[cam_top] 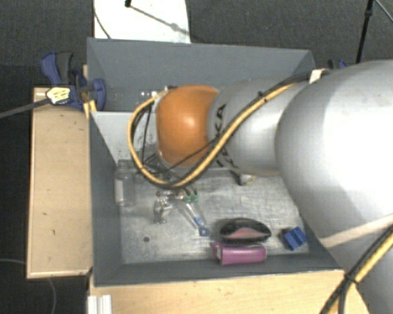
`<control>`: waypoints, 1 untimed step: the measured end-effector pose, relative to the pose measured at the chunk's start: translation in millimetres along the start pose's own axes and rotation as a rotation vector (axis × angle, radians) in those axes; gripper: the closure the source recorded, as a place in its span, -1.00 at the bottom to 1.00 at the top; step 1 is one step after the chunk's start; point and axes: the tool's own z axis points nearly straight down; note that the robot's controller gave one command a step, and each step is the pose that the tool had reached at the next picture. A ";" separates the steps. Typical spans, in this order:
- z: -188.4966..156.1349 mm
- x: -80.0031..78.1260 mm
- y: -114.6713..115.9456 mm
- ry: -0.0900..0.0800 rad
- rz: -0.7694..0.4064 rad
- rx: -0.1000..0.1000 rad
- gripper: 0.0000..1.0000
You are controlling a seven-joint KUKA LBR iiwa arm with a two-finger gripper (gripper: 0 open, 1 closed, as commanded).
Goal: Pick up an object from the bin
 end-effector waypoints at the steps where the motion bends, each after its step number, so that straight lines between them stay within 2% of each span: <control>1: -0.3 16.2 -18.3 0.000 0.061 0.000 -1.00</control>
Offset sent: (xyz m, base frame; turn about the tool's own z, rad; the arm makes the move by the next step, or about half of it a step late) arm -0.0119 -0.0222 -0.0010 0.0624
